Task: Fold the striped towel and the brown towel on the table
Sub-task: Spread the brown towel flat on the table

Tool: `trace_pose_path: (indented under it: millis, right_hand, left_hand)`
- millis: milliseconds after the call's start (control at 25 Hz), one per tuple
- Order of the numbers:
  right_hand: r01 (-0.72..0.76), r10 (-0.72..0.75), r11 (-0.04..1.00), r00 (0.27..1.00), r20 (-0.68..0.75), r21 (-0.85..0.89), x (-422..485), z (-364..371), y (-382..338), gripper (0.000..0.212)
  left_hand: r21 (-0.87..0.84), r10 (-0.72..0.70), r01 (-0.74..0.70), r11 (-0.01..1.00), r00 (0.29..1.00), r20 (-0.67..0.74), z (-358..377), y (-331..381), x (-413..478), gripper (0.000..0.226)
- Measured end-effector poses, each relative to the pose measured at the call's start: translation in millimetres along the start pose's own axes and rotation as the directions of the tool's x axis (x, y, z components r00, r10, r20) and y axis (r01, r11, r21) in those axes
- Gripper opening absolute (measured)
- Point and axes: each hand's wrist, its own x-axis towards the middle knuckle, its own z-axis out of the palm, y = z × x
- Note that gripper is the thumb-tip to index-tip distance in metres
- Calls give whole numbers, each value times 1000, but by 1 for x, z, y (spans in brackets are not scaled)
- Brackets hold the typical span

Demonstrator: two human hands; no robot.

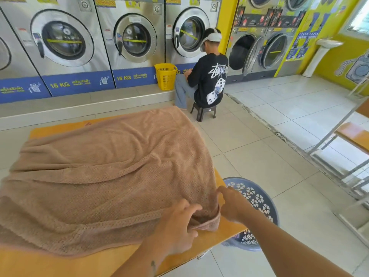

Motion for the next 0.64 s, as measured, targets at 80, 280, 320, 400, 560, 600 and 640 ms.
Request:
trace_pose_path:
  millis: [80,280,320,400,560,600,640]
  right_hand:
    - [76,-79,996,995,57,48,6,-3,16,58]
    - [271,-293,948,948,125,167,12,-6,48,80]
    - [310,-341,923,934,110,230,13,-7,49,91]
    - [330,-370,858,929,26,394,19,-10,40,96]
    - [293,-203,827,951,-232,479,52,-30,13,33]
    - [312,-222,869,939,-261,385,57,-37,11,19]
    - [364,-270,882,911,-313,299,61,-44,13,11]
  left_hand:
    - [137,-15,15,990,1000,3,27,24,19,58]
    - [-164,-333,298,940,906,-261,38,59,66,11]
    - [-279,-388,309,909,873,-296,31,66,74,18]
    - [-385,-397,251,888,841,-368,11,80,82,25]
    - [-548,-403,110,830,796,-451,-26,95,81,27]
    - [-575,-423,94,813,775,-470,-29,94,78,27]
    - [-594,-443,87,799,754,-485,-30,92,74,26]
